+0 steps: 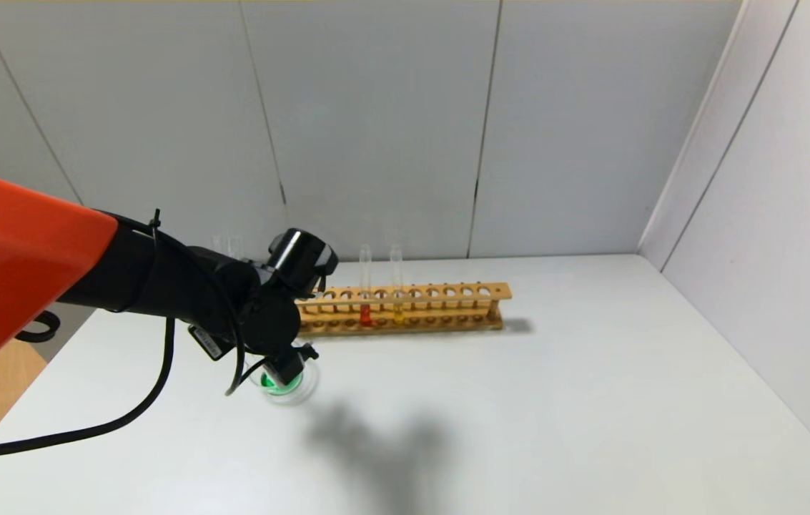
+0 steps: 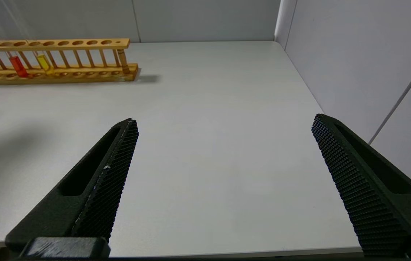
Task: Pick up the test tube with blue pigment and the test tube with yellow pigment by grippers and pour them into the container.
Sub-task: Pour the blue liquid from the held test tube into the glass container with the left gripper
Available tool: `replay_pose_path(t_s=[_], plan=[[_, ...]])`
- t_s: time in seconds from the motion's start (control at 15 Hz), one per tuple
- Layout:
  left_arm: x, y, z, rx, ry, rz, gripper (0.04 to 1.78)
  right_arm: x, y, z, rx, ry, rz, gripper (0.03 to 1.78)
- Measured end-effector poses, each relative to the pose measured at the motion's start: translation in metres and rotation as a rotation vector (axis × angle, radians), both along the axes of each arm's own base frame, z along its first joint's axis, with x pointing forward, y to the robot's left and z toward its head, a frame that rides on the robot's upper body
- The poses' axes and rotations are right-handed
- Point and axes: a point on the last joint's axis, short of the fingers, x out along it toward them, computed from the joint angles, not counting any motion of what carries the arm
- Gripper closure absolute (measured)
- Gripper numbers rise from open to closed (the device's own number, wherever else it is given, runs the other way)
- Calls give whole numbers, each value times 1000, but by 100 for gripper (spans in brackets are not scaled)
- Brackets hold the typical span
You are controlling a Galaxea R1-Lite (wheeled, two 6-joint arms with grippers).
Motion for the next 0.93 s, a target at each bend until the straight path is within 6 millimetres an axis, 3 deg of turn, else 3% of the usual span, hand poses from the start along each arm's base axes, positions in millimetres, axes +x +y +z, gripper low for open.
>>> replay_pose_path(t_s=[0.93], plan=[[13,-6,8,64,134,0,150,0,0,0,0,0,0,6]])
